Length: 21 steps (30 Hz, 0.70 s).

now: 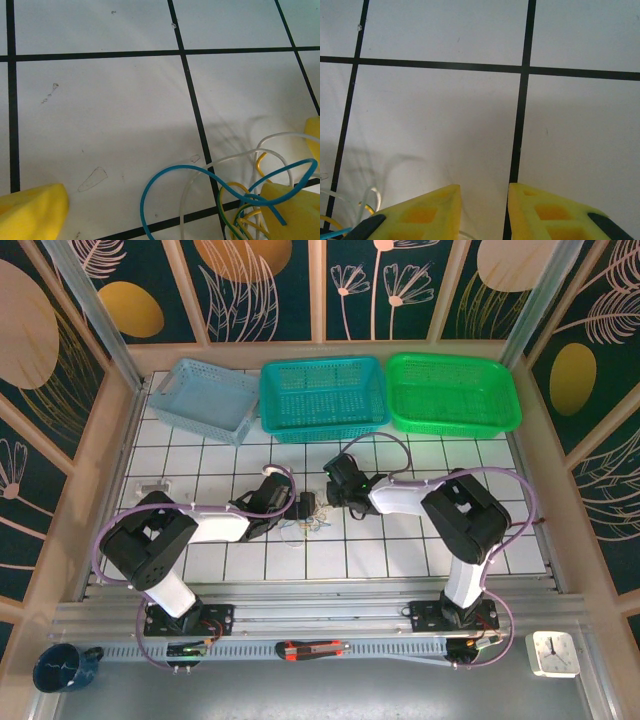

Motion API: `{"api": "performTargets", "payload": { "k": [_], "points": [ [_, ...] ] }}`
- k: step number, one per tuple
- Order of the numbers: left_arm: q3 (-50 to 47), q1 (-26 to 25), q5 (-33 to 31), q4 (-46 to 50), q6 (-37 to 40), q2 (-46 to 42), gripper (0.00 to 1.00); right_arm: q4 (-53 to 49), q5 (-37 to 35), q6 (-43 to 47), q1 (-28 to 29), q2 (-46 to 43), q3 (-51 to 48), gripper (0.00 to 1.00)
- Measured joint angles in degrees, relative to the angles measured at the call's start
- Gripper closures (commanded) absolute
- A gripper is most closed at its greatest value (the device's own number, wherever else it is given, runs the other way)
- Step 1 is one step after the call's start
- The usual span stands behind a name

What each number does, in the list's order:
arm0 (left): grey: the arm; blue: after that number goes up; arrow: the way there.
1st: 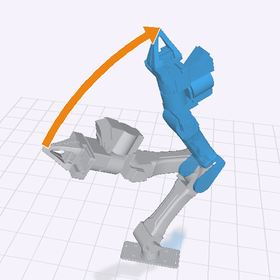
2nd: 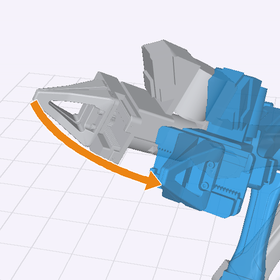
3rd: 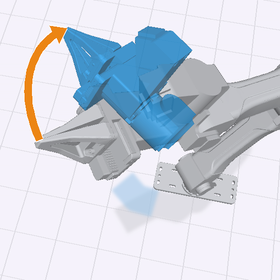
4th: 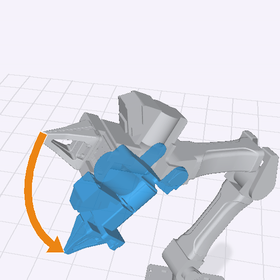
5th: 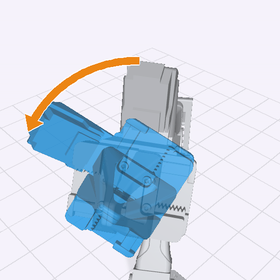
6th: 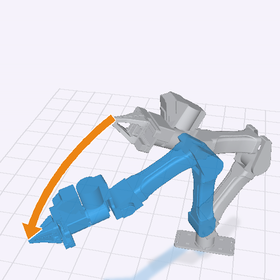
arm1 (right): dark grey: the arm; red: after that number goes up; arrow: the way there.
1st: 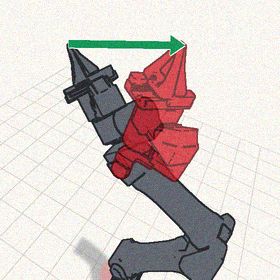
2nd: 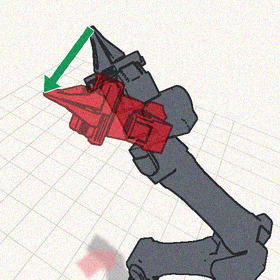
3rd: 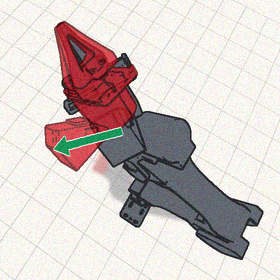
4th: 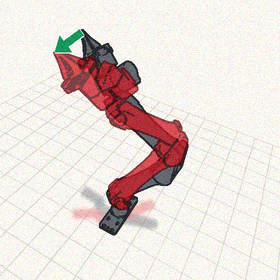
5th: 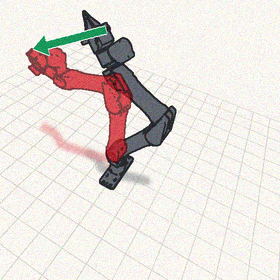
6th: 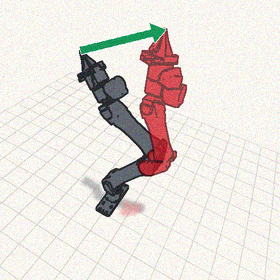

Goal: Untangle the cables

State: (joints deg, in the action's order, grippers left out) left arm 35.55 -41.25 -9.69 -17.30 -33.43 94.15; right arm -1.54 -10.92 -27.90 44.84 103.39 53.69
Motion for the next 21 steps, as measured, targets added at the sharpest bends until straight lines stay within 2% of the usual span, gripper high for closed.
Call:
{"api": "performTargets", "payload": {
  "k": [12,21],
  "points": [
    [0.0,0.0,0.0,-0.04,-0.02,0.0,0.01,-0.24,0.52,-1.33,-0.07,-7.37,-2.58,0.69],
    [0.0,0.0,0.0,-0.04,-0.02,0.0,0.01,0.13,2.16,-2.64,-0.04,-7.45,-4.74,0.64]
  ]
}}
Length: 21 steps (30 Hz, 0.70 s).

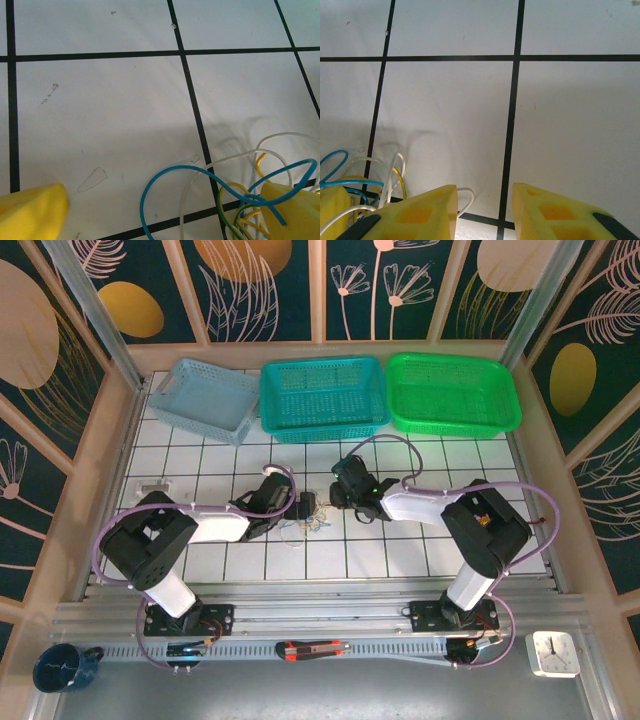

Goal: Untangle the cables

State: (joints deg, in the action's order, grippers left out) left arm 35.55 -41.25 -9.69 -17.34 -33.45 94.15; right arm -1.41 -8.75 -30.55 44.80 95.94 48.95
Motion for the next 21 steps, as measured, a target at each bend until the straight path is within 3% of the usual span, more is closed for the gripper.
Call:
{"api": "performTargets", "payload": {
  "k": [21],
  "points": [
    [0.0,0.0,0.0,-0.09,0.0,0.11,0.01,1.22,1.29,0.2,0.39,3.58,1.84,0.56]
  ]
}}
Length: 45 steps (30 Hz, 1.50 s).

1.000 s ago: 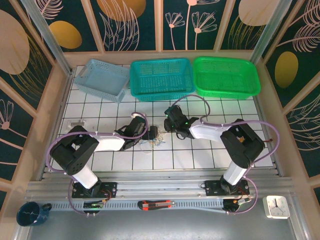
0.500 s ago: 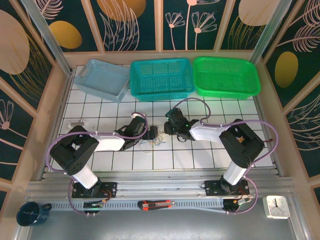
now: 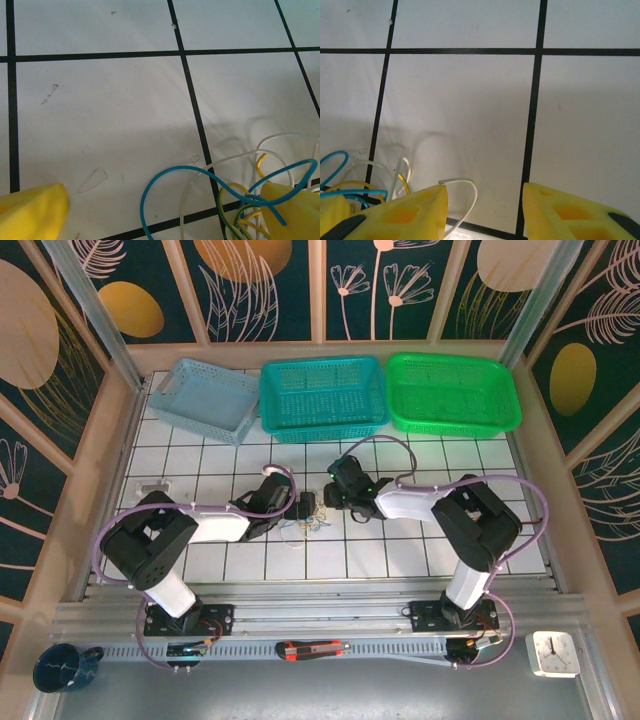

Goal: Untangle the cables

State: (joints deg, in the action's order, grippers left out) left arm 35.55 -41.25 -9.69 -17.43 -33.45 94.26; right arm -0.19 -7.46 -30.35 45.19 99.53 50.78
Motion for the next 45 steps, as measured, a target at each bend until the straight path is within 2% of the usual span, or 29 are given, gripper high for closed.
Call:
{"api": "performTargets", "payload": {
  "k": [5,7,13,14,19,23,30,34,40,45],
  "points": [
    [0.0,0.0,-0.04,-0.2,0.02,0.13,0.01,0.24,-0.35,0.24,0.04,2.84,1.38,0.57],
    [0.0,0.0,-0.09,-0.31,0.02,0.2,0.01,0.26,-0.44,0.44,0.04,3.04,1.75,0.61],
    [0.0,0.0,-0.15,-0.35,0.0,0.2,0.01,0.66,-1.22,1.79,-0.09,4.04,2.25,0.99],
    [0.0,0.0,-0.15,-0.35,0.0,0.2,0.01,0.9,-0.98,1.86,-0.22,4.11,2.29,1.0],
    [-0.04,0.0,0.22,-0.22,-0.07,-0.37,0.01,1.22,1.11,1.99,-2.01,3.34,2.12,1.0],
    [-0.52,0.04,0.68,0.63,-0.24,-1.75,0.01,0.74,2.34,2.01,-4.9,-0.94,1.31,1.0],
    [-0.87,0.07,0.57,2.91,-0.02,-8.26,0.01,0.52,4.39,2.78,-6.43,-9.84,1.27,1.0],
    [-0.9,0.11,0.76,3.1,2.62,-12.52,0.01,-0.48,5.44,3.08,-6.43,-12.59,1.33,1.0],
    [-3.69,0.11,6.8,-3.58,10.64,-18.8,0.01,-2.91,7.61,3.48,-6.43,-14.84,4.92,1.0],
    [-3.87,0.11,13.0,-9.14,15.41,-16.22,0.01,-3.96,9.35,3.5,-6.4,-15.41,8.98,1.0]
  ]
}}
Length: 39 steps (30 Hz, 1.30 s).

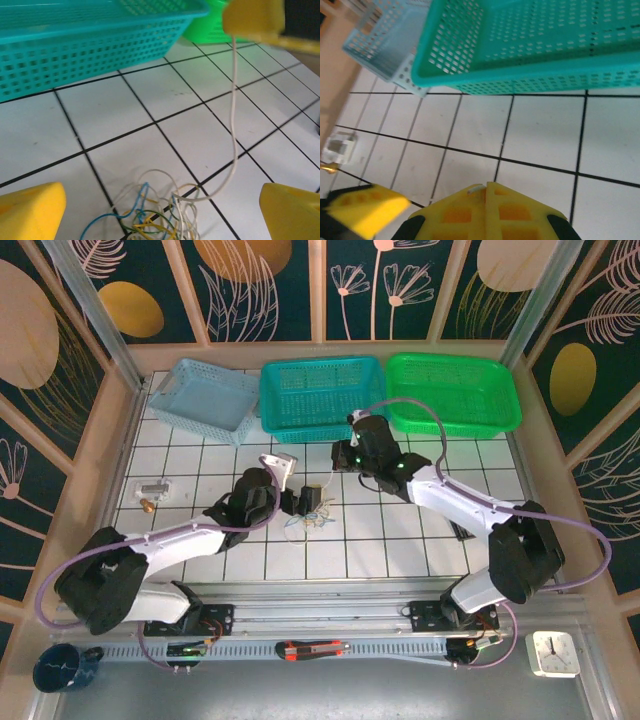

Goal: Untangle the cables

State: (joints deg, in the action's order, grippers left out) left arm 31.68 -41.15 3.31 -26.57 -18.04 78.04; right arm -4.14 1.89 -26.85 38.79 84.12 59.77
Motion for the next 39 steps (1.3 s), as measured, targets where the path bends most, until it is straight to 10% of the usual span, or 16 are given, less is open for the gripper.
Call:
{"api": "performTargets", "payload": {
  "k": [19,39],
  "points": [
    [8.63,0.0,2.25,-5.9,-3.08,22.36,0.47,-4.28,4.26,-0.52,2.99,-3.89,13.84,1.0],
    [2.12,0.0,2.82,-10.32,-5.42,22.36,0.62,-2.91,2.45,-1.86,-4.09,-11.52,28.3,1.0]
  ]
}}
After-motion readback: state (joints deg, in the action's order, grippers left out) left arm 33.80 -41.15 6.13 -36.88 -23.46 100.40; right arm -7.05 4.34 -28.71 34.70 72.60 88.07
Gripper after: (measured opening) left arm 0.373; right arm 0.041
